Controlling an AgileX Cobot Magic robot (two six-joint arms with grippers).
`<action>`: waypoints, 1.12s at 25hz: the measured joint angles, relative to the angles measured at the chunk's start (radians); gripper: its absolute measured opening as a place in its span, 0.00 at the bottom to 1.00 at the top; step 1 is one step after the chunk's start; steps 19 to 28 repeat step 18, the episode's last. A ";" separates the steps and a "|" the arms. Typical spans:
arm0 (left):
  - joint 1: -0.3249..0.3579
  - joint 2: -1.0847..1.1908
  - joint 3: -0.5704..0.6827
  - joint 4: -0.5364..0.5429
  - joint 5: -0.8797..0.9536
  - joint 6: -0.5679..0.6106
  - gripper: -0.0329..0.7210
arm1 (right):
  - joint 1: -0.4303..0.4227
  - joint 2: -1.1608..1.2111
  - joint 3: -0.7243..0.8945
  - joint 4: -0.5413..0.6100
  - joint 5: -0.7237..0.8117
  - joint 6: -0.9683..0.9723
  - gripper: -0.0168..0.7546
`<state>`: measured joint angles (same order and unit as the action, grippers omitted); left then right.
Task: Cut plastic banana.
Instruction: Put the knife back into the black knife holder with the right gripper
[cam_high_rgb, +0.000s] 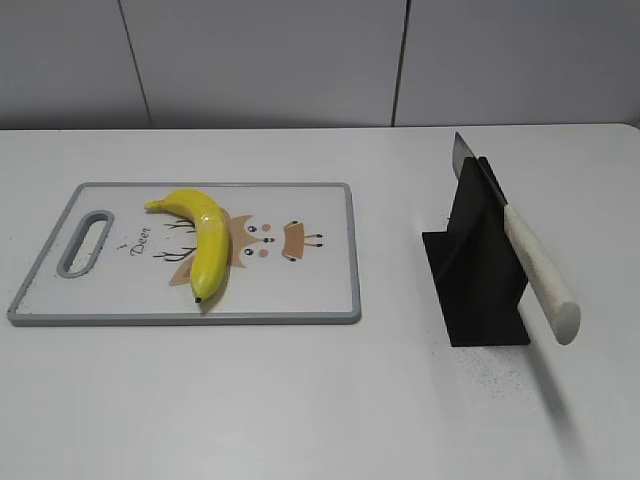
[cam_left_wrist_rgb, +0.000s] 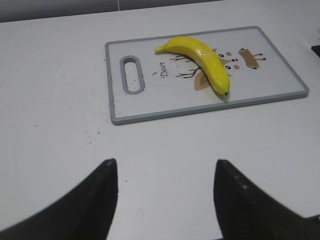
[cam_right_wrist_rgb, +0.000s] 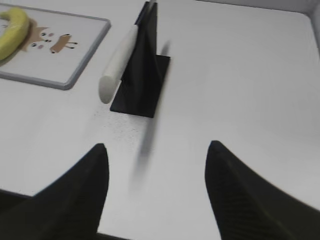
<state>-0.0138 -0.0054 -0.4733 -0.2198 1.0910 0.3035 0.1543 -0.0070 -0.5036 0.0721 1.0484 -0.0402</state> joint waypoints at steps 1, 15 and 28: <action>0.000 0.000 0.000 0.000 0.000 0.000 0.83 | -0.026 0.000 0.000 0.000 0.000 0.000 0.61; 0.000 0.000 0.000 0.000 0.000 0.000 0.83 | -0.108 0.000 0.000 0.000 0.000 -0.001 0.60; 0.000 0.000 0.000 0.000 0.000 0.000 0.83 | -0.108 0.000 0.000 0.000 0.000 -0.001 0.60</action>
